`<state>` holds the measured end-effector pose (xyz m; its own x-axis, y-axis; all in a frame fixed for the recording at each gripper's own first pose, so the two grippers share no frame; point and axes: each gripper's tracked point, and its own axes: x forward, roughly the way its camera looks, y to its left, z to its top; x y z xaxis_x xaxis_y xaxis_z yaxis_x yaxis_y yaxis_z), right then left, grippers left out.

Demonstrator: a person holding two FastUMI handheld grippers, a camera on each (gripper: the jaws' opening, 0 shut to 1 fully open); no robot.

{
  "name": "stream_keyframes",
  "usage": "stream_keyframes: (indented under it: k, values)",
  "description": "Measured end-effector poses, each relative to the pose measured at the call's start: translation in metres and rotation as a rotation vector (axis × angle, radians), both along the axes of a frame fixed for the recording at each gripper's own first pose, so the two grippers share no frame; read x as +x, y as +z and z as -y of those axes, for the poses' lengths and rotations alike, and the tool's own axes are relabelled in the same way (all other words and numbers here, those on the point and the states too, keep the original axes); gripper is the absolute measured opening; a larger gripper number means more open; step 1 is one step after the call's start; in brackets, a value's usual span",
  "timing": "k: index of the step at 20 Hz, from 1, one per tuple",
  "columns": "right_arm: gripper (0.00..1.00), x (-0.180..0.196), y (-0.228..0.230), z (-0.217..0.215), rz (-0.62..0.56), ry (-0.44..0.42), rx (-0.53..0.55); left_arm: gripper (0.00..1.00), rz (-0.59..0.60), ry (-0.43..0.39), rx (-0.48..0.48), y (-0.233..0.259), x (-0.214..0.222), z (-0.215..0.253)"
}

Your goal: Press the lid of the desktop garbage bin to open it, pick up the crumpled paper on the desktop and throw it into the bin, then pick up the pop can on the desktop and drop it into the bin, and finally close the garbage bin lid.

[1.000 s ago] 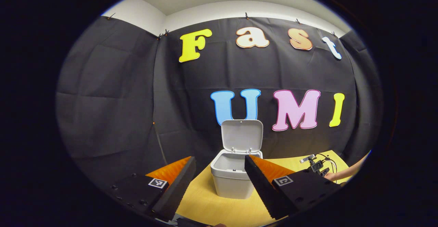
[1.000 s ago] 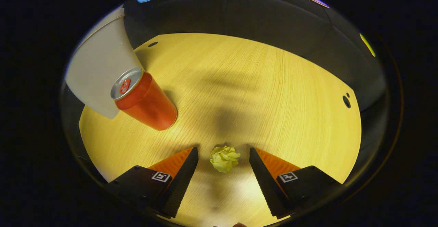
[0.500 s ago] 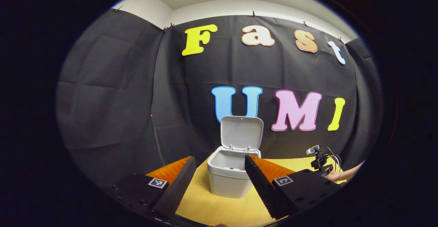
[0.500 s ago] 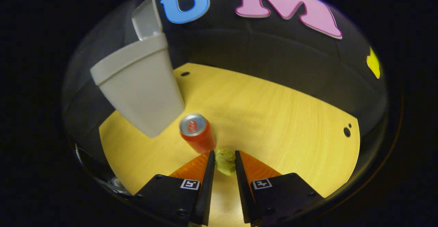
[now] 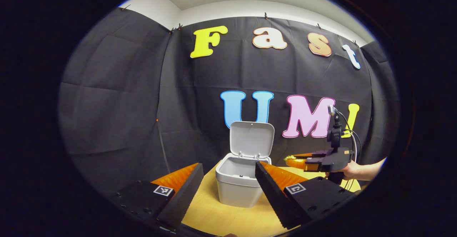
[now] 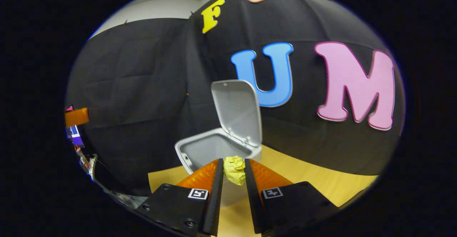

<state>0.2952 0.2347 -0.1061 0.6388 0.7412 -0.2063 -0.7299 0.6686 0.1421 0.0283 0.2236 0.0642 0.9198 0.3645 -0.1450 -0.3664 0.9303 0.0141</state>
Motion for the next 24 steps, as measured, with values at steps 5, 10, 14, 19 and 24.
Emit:
stream_keyframes:
  k: [5,10,14,19,24]
  values:
    - [0.40,-0.007,-0.014,-0.028,0.013,0.086,-0.102,0.98,-0.018,0.031,0.034,-0.003,-0.017,-0.002]
    - [0.40,-0.004,-0.029,-0.029,-0.042,0.056,-0.130,0.98,-0.044,0.040,0.005,-0.021,-0.027,0.007]
    - [0.78,-0.002,-0.026,-0.031,-0.047,0.050,-0.112,0.98,-0.055,-0.011,-0.007,-0.035,-0.019,0.027]
    - [0.94,-0.003,-0.011,0.006,0.010,0.016,-0.121,0.98,-0.025,-0.179,-0.072,-0.052,0.017,0.070]
    - [0.93,0.000,0.015,0.081,0.048,-0.103,-0.120,0.98,-0.078,-0.308,-0.120,-0.095,0.061,0.105]
